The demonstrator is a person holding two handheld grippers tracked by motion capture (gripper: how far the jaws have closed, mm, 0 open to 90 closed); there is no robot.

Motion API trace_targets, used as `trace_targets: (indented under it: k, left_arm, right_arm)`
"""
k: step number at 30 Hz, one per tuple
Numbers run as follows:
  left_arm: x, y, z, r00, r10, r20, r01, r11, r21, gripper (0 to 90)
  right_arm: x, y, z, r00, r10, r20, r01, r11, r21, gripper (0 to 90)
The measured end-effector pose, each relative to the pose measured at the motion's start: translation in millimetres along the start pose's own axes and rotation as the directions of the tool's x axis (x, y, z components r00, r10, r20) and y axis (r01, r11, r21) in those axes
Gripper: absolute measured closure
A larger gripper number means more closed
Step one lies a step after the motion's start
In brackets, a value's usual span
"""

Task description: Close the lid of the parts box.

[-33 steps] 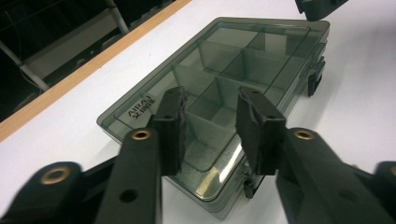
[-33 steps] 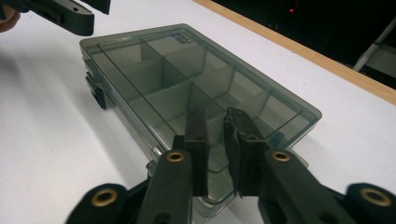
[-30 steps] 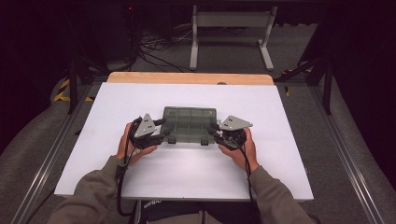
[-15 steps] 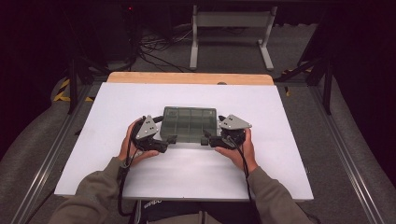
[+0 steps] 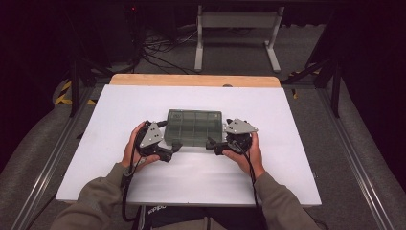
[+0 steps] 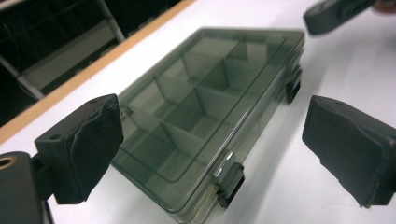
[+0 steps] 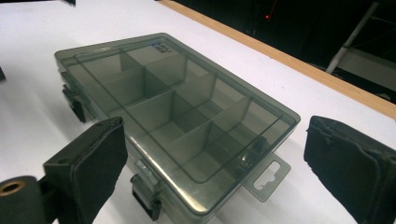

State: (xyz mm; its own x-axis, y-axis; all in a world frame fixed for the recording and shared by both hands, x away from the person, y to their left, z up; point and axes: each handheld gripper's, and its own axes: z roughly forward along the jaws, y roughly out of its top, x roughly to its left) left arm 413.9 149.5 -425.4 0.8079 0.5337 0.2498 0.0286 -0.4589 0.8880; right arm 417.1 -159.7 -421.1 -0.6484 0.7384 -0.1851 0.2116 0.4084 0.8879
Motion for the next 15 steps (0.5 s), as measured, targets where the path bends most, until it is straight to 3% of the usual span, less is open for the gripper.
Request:
trace_targets:
  k: [8, 15]
  left_arm:
    - [-4.8, 2.9, -15.7, 0.9999, 0.009, 0.008, -0.009, 0.9994, -0.033, 5.1]
    - [-8.3, 3.5, -23.5, 0.9994, 0.034, 0.007, -0.034, 0.9988, -0.035, 4.2]
  right_arm:
    - [5.7, 2.0, -10.1, 0.9982, -0.054, 0.025, 0.054, 0.9985, -0.001, 6.3]
    - [5.6, 2.0, -19.5, 0.9982, -0.052, 0.031, 0.052, 0.9986, -0.006, 7.0]
